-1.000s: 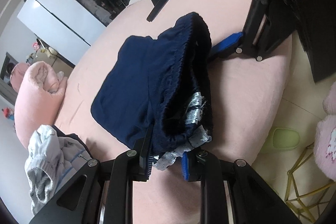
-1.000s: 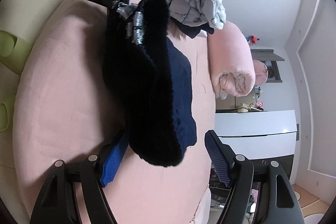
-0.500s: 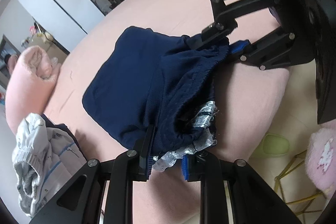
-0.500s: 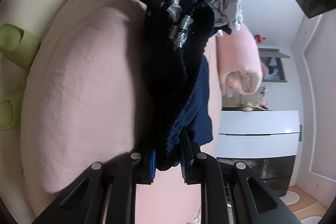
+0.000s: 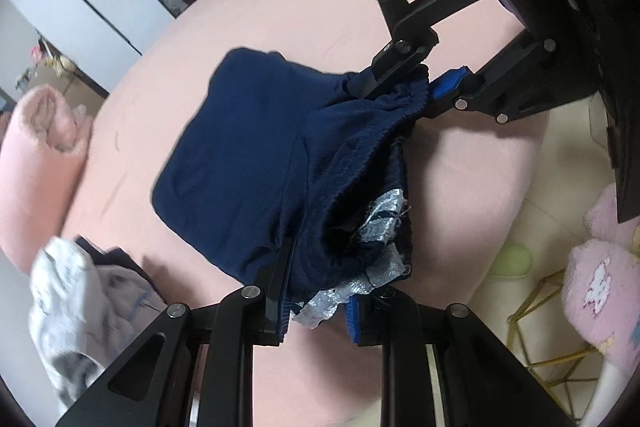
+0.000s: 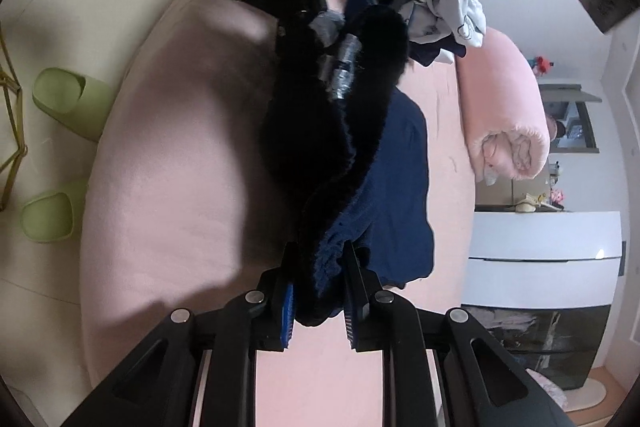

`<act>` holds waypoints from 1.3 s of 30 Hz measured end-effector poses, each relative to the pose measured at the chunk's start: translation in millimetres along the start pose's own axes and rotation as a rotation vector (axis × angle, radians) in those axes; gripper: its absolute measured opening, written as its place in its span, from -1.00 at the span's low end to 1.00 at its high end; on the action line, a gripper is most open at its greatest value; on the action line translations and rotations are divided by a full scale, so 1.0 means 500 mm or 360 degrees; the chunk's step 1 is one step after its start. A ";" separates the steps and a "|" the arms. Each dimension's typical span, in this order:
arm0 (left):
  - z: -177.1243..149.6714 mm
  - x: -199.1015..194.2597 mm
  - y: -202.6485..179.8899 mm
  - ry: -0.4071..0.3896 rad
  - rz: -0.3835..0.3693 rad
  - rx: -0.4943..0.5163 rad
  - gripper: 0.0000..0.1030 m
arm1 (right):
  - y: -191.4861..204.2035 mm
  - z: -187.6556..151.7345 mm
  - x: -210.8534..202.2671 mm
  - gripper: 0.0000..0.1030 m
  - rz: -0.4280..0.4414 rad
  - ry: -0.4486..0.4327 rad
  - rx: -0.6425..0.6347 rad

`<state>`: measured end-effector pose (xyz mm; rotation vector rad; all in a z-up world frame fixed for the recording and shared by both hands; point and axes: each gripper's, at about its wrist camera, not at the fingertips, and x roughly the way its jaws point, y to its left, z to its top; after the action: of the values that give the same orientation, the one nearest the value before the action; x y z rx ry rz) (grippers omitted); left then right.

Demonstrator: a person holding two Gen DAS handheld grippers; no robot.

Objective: Fold clothes
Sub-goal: 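Lift the folded navy pants bundle with both grippers holding the waistband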

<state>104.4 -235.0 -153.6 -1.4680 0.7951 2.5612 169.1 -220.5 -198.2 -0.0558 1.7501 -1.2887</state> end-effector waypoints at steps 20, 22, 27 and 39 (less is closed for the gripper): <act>0.061 -0.039 0.141 0.0067 -0.0132 -0.0198 -0.63 | -0.118 0.002 -0.022 -0.63 0.0068 0.0001 0.0273; 0.068 -0.035 0.158 0.0091 -0.0151 -0.0226 -0.63 | -0.128 0.000 -0.018 -0.63 0.0085 0.0000 0.0290; 0.089 -0.016 0.199 0.0161 -0.0211 -0.0269 -0.63 | -0.164 -0.006 0.004 -0.63 0.0151 -0.0005 0.0325; 0.127 0.057 0.248 0.0329 -0.0224 -0.0347 -0.63 | -0.239 -0.024 0.069 -0.63 0.0347 0.0048 0.0603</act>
<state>-0.3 -316.8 -102.4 -1.8043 0.4219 2.4838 86.6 -283.2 -128.0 0.3626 1.4640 -1.4387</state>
